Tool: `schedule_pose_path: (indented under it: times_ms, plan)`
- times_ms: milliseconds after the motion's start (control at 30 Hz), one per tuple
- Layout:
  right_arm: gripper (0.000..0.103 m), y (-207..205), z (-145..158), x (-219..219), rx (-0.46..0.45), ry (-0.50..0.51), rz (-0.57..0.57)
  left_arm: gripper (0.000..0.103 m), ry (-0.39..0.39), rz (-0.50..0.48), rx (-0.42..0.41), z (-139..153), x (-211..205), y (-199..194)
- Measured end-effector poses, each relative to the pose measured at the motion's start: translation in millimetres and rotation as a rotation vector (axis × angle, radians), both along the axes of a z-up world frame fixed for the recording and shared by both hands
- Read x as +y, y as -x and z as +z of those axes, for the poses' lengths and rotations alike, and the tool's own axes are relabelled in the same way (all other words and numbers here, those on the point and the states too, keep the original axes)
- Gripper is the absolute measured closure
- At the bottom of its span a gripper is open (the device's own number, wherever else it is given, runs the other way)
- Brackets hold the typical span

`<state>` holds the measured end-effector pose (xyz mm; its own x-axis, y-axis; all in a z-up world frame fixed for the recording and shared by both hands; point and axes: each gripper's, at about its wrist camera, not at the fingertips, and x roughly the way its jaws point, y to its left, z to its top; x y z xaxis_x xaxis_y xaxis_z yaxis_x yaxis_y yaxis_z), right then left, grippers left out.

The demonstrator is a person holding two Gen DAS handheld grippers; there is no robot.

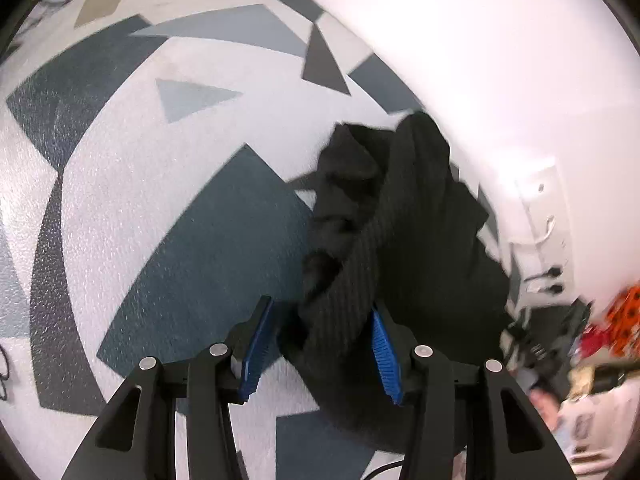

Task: Fold clothes
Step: 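Grasp the folded black garment's edge with both grippers and lift it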

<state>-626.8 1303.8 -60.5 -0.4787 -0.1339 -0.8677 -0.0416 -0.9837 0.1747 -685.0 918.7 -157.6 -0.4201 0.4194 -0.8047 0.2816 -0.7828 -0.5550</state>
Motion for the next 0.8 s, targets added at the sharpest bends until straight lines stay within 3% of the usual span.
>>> schedule_pose_path:
  times_ms: [33,133,200,267,300,333,400,433,467,600,700,800]
  plan:
    - [0.0,0.3,-1.2,-4.3,0.01,-0.011,0.013,0.053,0.0,-0.003,0.001,-0.3,-0.5,1.7]
    - [0.003,-0.5,-5.6,-22.8,0.016,-0.078,0.066,0.029,0.047,-0.053,-0.002,0.8,13.2,4.8]
    - [0.01,-2.1,-5.5,-34.0,0.029,-0.112,0.105,0.026,0.078,-0.086,-0.005,1.5,22.3,6.8]
    - [0.028,-2.2,-3.0,-40.8,0.042,-0.118,0.133,0.026,0.109,-0.119,-0.007,2.2,31.5,8.9]
    - [0.032,-1.3,-2.0,-41.6,0.043,-0.119,0.132,0.026,0.125,-0.135,-0.008,2.5,36.0,9.9]
    - [0.036,-0.4,-1.8,-40.9,0.042,-0.119,0.127,0.031,0.14,-0.152,-0.009,2.9,40.6,10.9]
    - [0.054,0.7,-1.3,-38.5,0.046,-0.12,0.117,0.076,0.172,-0.184,-0.012,3.6,49.7,13.0]
    - [0.085,0.4,-0.8,-36.1,0.042,-0.087,0.119,0.093,0.187,-0.201,-0.013,3.9,54.3,14.0]
    - [0.092,0.1,-0.5,-33.4,0.032,-0.04,0.123,0.093,0.203,-0.217,-0.014,4.3,58.8,15.0]
    - [0.095,-3.9,1.0,-39.6,0.012,-0.031,0.167,0.094,0.255,-0.237,0.004,18.4,59.9,7.4]
    - [0.096,-14.5,21.8,-38.2,0.08,-0.021,0.177,0.094,0.218,-0.193,0.04,41.4,46.6,-1.6]
    - [0.096,-22.9,55.6,-40.1,0.176,-0.019,0.209,0.094,0.229,-0.154,0.111,75.7,38.0,-13.2]
